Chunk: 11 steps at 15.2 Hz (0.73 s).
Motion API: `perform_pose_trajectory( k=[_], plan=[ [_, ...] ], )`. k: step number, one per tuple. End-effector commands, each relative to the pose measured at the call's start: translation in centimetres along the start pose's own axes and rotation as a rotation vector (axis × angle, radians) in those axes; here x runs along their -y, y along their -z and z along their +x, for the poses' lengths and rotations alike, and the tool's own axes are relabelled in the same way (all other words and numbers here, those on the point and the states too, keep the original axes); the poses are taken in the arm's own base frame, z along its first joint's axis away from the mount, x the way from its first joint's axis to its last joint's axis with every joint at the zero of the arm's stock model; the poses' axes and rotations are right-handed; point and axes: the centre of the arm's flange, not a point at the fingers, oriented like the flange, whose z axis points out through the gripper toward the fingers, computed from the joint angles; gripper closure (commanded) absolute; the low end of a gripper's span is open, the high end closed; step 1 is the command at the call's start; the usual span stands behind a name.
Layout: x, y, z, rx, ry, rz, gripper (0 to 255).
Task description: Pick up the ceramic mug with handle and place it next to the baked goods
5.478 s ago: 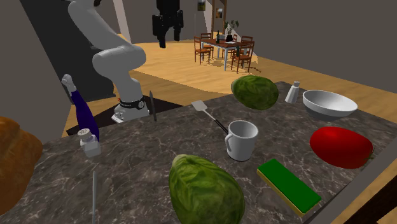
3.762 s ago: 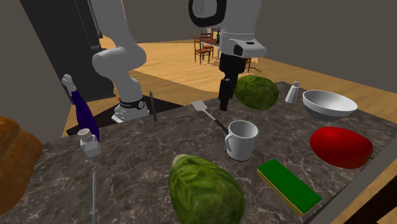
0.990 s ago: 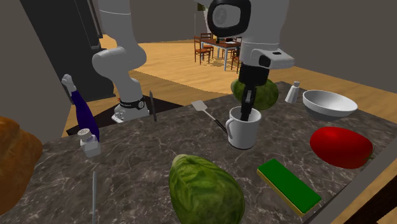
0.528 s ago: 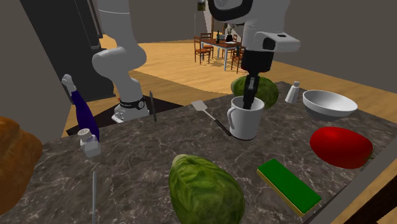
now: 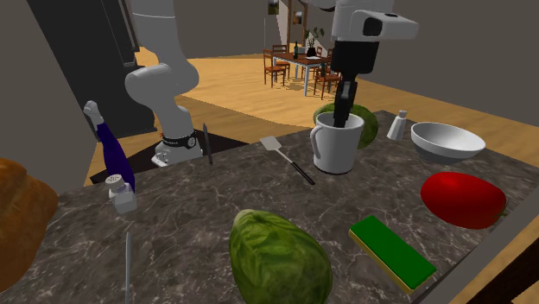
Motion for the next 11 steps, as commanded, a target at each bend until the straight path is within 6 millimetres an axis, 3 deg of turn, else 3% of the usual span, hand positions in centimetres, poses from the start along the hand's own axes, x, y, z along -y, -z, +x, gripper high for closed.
perform_pose_trajectory(
  k=[1, 11],
  plan=[
    [0.0, 1.1, 0.0, 0.000, 0.000, 0.000, 255],
    [-0.3, 6.3, -0.1, 0.000, 0.000, 0.000, 255]
  ],
)
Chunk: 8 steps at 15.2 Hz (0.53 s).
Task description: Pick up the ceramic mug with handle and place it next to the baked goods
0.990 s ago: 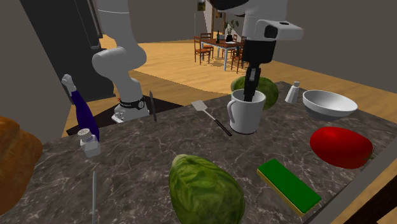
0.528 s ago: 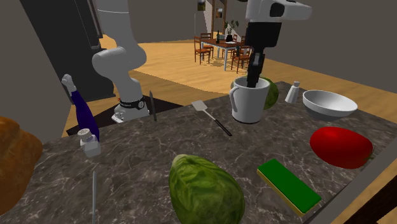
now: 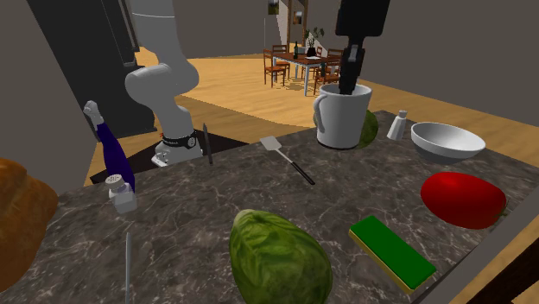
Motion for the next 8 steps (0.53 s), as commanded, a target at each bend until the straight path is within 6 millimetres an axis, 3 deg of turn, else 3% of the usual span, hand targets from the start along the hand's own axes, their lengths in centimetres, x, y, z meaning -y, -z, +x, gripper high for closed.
perform_pose_trajectory(
  k=[1, 8],
  plan=[
    [0.0, 1.1, 0.0, 0.000, 0.000, 0.000, 255],
    [-0.3, 4.8, -0.1, 0.000, 0.000, 0.000, 255]
  ],
)
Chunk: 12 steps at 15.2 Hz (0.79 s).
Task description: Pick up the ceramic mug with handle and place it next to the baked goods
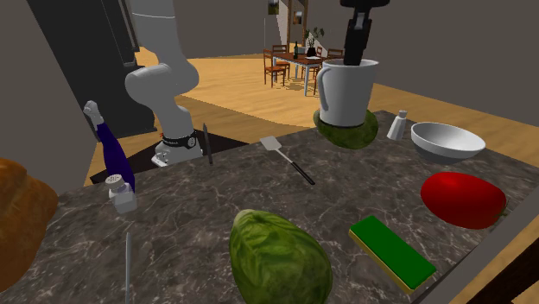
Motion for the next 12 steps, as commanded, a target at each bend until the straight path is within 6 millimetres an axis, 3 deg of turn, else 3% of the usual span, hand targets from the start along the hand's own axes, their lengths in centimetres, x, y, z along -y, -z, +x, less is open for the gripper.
perform_pose_trajectory(
  k=[1, 12],
  plan=[
    [-0.1, 0.8, -0.1, 0.000, 0.000, 0.000, 255],
    [-9.8, 0.2, -10.8, 0.000, 0.000, 0.000, 255]
  ],
)
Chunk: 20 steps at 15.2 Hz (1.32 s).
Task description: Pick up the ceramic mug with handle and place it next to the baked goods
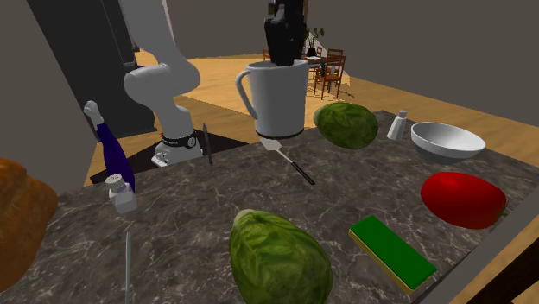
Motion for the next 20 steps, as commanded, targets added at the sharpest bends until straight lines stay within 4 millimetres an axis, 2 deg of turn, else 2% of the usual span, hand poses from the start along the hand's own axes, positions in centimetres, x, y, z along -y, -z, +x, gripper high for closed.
perform_pose_trajectory(
  k=[1, 20],
  plan=[
    [-1.7, -0.1, -2.2, 0.000, 0.002, 0.000, 255],
    [-18.6, -1.2, -20.7, 0.000, 0.002, 0.000, 255]
  ],
)
